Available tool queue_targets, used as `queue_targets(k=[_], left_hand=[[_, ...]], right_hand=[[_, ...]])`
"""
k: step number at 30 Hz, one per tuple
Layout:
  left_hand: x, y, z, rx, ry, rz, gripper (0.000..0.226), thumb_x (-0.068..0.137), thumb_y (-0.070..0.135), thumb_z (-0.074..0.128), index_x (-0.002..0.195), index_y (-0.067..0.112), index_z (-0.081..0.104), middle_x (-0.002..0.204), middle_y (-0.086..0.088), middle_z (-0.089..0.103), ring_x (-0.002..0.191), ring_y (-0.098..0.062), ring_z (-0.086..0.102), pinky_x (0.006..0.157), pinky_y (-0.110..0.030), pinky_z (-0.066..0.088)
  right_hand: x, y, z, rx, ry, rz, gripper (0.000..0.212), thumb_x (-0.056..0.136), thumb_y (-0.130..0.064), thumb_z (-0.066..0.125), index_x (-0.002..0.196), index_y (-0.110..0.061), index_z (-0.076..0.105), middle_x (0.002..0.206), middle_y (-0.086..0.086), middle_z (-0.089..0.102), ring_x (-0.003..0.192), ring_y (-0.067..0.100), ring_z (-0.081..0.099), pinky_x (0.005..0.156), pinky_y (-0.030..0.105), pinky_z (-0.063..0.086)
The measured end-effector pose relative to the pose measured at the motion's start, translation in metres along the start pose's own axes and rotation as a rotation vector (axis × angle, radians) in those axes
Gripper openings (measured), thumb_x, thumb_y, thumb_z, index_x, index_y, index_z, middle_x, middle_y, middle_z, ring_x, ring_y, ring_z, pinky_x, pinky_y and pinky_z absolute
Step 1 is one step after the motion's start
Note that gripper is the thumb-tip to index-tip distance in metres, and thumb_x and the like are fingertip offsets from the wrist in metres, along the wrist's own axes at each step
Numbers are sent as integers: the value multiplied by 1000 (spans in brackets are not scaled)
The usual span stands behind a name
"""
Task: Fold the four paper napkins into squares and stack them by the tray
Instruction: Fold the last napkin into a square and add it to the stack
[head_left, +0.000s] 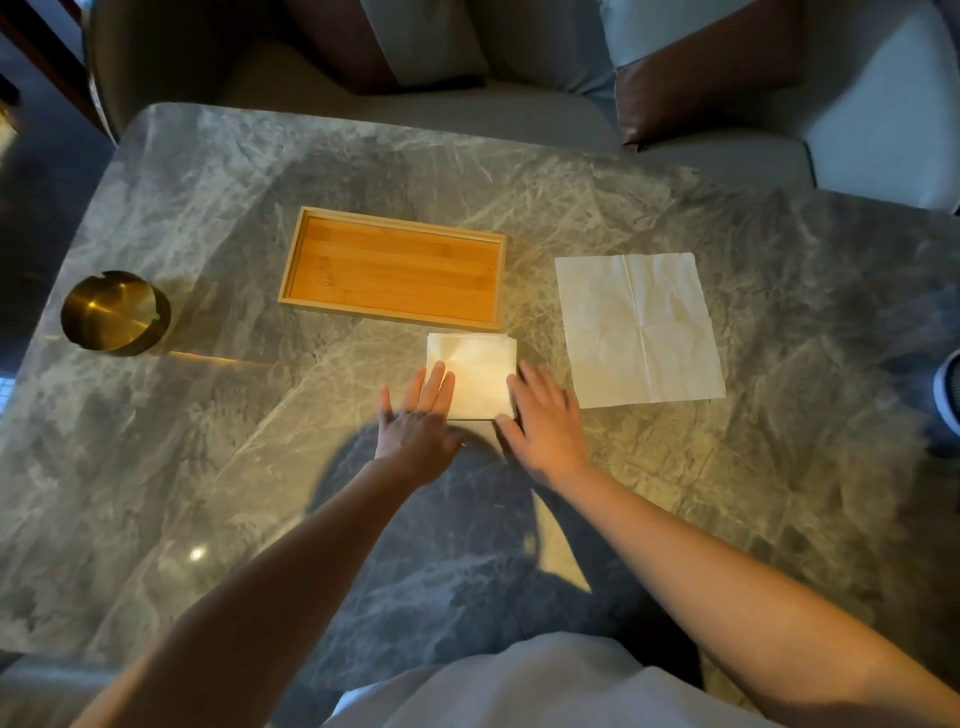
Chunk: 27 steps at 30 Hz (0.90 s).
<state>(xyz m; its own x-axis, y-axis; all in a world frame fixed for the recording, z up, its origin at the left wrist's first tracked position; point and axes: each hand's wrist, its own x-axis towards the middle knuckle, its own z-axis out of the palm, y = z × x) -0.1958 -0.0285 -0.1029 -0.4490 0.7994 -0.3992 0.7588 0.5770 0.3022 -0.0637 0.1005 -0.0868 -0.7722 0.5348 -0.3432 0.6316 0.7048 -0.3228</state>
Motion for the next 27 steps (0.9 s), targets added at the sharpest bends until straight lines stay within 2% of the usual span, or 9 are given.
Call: queue_targets(k=[2,4,8,11,13,16,22,27], left_hand=[[-6,0,-3,-35,125,43,74,88,34,53,147,16,12,160,-4,7,147,-21,2,114,-58,3],[-13,1,-3,-30,201,122,70,87,22,51,146,17,15,159,-5,14,147,-20,7,115,-56,8],[-27,11,5,-43,183,192,73,89,24,53,149,17,11,159,-5,12,147,-20,6,116,-53,6],[-33,23,10,-13,121,191,77,91,34,50,150,18,3,160,-2,1,147,-17,-2,117,-51,1],[-36,31,12,26,70,185,79,92,40,46,149,21,-5,160,2,-7,146,-15,-8,119,-49,-2],[-41,44,17,79,33,215,79,92,45,42,149,22,-6,160,2,-8,146,-16,-9,119,-48,-3],[-64,66,33,-7,-55,283,73,91,40,46,149,25,5,160,2,11,146,-15,9,119,-46,6],[-82,66,52,16,-40,349,74,88,34,58,147,26,15,157,0,20,144,-17,19,119,-44,15]], right_hand=[[-7,10,-9,73,127,74,57,97,-39,40,147,-17,25,159,5,19,147,22,13,117,54,18],[-19,28,-14,96,166,165,57,98,-36,41,148,-15,24,159,6,20,147,23,14,117,55,19],[-48,61,-9,28,-7,277,59,100,-41,32,151,-20,12,162,2,3,149,21,0,118,57,9],[-61,68,-2,-64,-83,220,60,100,-47,25,152,-23,6,162,0,-4,149,20,-3,117,57,5],[-67,65,0,-110,-85,174,59,99,-49,24,152,-24,10,162,-1,3,148,22,3,116,57,4],[-80,56,3,-151,-62,109,56,98,-49,26,149,-26,21,157,0,20,142,25,18,115,57,11],[-123,45,28,-142,-30,-10,51,94,-47,34,143,-29,32,139,1,40,127,23,36,111,51,21],[-145,33,42,-24,-20,-46,39,93,-36,43,132,-32,44,124,-2,50,115,21,45,103,42,28]])
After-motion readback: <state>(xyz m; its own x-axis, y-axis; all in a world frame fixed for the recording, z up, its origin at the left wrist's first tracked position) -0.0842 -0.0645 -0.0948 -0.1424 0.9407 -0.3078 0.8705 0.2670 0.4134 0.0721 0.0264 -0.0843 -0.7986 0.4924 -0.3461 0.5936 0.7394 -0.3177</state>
